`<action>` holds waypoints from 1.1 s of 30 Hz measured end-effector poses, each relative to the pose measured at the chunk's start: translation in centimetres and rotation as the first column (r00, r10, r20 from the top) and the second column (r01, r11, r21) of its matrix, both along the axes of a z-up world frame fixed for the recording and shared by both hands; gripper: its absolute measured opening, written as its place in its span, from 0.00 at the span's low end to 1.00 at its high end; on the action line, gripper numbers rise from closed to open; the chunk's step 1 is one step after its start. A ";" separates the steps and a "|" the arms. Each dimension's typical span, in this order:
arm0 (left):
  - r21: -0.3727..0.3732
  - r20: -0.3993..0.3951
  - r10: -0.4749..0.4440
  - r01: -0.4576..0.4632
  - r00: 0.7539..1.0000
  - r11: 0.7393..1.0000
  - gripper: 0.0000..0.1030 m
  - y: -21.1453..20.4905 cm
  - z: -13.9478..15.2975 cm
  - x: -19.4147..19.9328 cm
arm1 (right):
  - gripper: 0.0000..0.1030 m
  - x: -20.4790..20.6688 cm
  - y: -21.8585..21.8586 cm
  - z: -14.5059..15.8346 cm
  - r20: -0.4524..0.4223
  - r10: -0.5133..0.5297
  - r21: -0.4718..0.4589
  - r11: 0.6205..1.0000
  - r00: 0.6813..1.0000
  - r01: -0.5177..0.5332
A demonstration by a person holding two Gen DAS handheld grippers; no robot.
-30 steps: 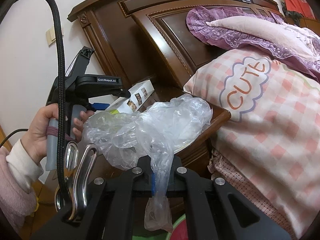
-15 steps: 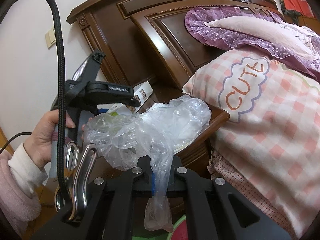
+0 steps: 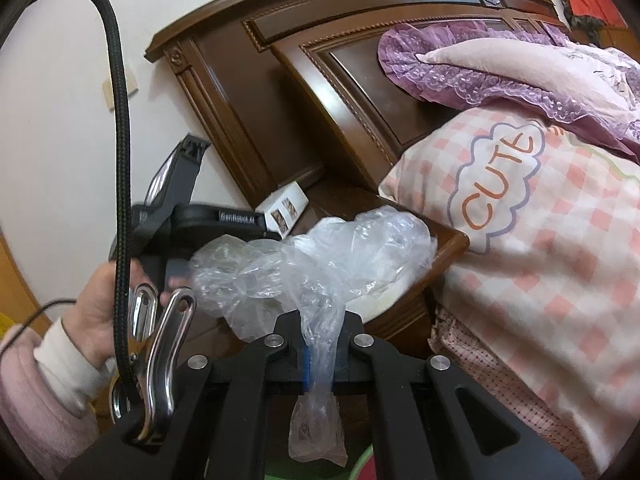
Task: Collect trash
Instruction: 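Close the left tool on the selfie-stick box and lift it, then carry the selfie-stick box and plastic bag in both tools down toward the red bucket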
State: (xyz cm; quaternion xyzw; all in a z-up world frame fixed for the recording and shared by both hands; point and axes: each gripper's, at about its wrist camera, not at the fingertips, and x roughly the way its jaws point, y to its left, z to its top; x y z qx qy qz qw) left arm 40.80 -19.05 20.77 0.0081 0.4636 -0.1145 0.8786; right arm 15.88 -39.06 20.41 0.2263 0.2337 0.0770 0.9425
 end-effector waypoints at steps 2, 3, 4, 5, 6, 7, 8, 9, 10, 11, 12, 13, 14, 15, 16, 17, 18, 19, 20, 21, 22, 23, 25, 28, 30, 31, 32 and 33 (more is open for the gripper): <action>-0.005 0.010 -0.007 0.007 1.000 1.000 0.53 0.5 0.3 -1.2 | 0.06 -0.3 -0.1 0.3 0.017 0.007 0.016 1.000 1.000 -0.007; -0.007 0.020 -0.012 0.012 1.000 1.000 0.53 0.8 0.6 -2.0 | 0.06 -0.4 0.0 0.5 0.022 0.009 0.020 1.000 1.000 -0.010; -0.006 0.027 -0.016 0.016 1.000 1.000 0.53 1.0 0.8 -2.3 | 0.06 -0.5 0.0 0.7 0.027 0.010 0.021 1.000 1.000 -0.011; -0.004 0.039 -0.023 0.023 0.999 1.000 0.53 1.2 1.1 -3.1 | 0.06 -0.7 0.0 0.8 0.032 0.011 0.020 1.000 0.999 -0.011; -0.002 0.047 -0.027 0.027 0.999 1.000 0.53 1.3 1.3 -3.6 | 0.06 -0.9 0.1 1.0 0.037 0.012 0.019 1.000 0.999 -0.012; -0.002 0.056 -0.033 0.033 0.998 0.999 0.53 1.5 1.6 -4.4 | 0.06 -1.0 0.1 1.1 0.041 0.013 0.020 1.000 0.999 -0.014; -0.002 0.061 -0.039 0.040 0.997 0.999 0.53 1.8 2.0 -5.0 | 0.06 -1.2 0.1 1.2 0.046 0.015 0.023 1.000 0.999 -0.016; -0.004 0.064 -0.041 0.041 0.997 0.999 0.53 2.1 2.2 -5.5 | 0.06 -1.4 0.1 1.4 0.052 0.018 0.029 0.999 0.999 -0.019; -0.008 0.067 -0.041 0.042 0.997 0.999 0.53 2.3 2.4 -5.8 | 0.06 -1.6 0.1 1.5 0.057 0.020 0.034 0.999 0.998 -0.022; -0.013 0.069 -0.043 0.044 0.997 0.999 0.53 2.7 2.6 -6.5 | 0.06 -1.8 0.0 1.7 0.065 0.022 0.039 0.999 0.998 -0.025; -0.015 0.070 -0.042 0.043 0.997 0.999 0.53 3.0 2.8 -7.0 | 0.06 -1.9 0.0 1.9 0.072 0.023 0.041 0.999 0.997 -0.026; -0.016 0.068 -0.040 0.041 0.997 0.999 0.53 3.3 2.9 -7.4 | 0.06 -2.1 0.0 2.1 0.081 0.026 0.042 0.999 0.996 -0.029; -0.017 0.066 -0.040 0.041 0.997 0.999 0.53 3.5 3.1 -8.0 | 0.06 -2.2 0.0 2.2 0.087 0.027 0.041 0.999 0.996 -0.031; -0.019 0.065 -0.040 0.041 0.997 0.999 0.53 3.8 3.3 -8.6 | 0.06 -2.4 0.0 2.4 0.094 0.029 0.039 0.999 0.995 -0.033; -0.020 0.066 -0.040 0.042 0.997 0.999 0.53 4.1 3.4 -8.9 | 0.06 -2.6 -0.1 2.5 0.102 0.032 0.039 0.999 0.994 -0.036; -0.019 0.071 -0.042 0.044 0.997 0.999 0.53 4.4 3.7 -9.6 | 0.06 -2.8 -0.1 2.7 0.111 0.034 0.041 0.998 0.993 -0.038; -0.018 0.076 -0.042 0.044 0.996 0.999 0.53 4.5 3.9 -10.2 | 0.06 -3.0 -0.2 2.8 0.118 0.034 0.047 0.998 0.992 -0.040; -0.015 0.084 -0.042 0.044 0.996 0.999 0.53 4.8 4.3 -11.0 | 0.06 -3.2 -0.4 2.9 0.127 0.036 0.059 0.997 0.991 -0.044; -0.012 0.087 -0.044 0.045 0.995 0.999 0.53 4.9 4.4 -11.4 | 0.06 -3.4 -0.6 3.0 0.133 0.038 0.069 0.996 0.990 -0.048; -0.009 0.088 -0.044 0.045 0.995 0.999 0.53 5.0 4.5 -11.9 | 0.06 -3.6 -0.7 3.0 0.139 0.040 0.079 0.996 0.990 -0.051; -0.005 0.088 -0.041 0.042 0.995 0.999 0.53 5.1 4.6 -12.3 | 0.06 -3.9 -0.9 3.2 0.145 0.041 0.089 0.995 0.989 -0.054; -0.004 0.086 -0.041 0.041 0.995 0.999 0.53 5.2 4.7 -12.9 | 0.06 -4.1 -0.9 3.3 0.149 0.042 0.092 0.994 0.988 -0.057; -0.006 0.085 -0.038 0.038 0.996 0.999 0.53 5.3 4.8 -13.8 | 0.06 -4.8 -1.1 3.6 0.162 0.045 0.091 0.994 0.986 -0.060; -0.012 0.088 -0.035 0.037 0.995 0.999 0.53 5.4 5.1 -15.2 | 0.06 -5.5 -1.2 4.1 0.182 0.057 0.082 0.994 0.982 -0.073; -0.013 0.091 -0.039 0.040 0.995 0.999 0.53 5.4 5.4 -16.2 | 0.06 -5.8 -1.3 4.2 0.184 0.066 0.076 0.994 0.981 -0.081; -0.012 0.092 -0.044 0.045 0.995 0.999 0.53 5.4 5.5 -16.9 | 0.06 -6.1 -1.3 4.3 0.185 0.068 0.073 0.994 0.980 -0.083; -0.012 0.093 -0.046 0.048 0.995 0.999 0.53 5.4 5.6 -17.4 | 0.06 -6.4 -1.3 4.3 0.185 0.071 0.074 0.994 0.980 -0.086; -0.013 0.093 -0.048 0.049 0.994 0.999 0.53 5.5 5.7 -18.1 | 0.06 -6.6 -1.4 4.3 0.186 0.075 0.075 0.993 0.980 -0.090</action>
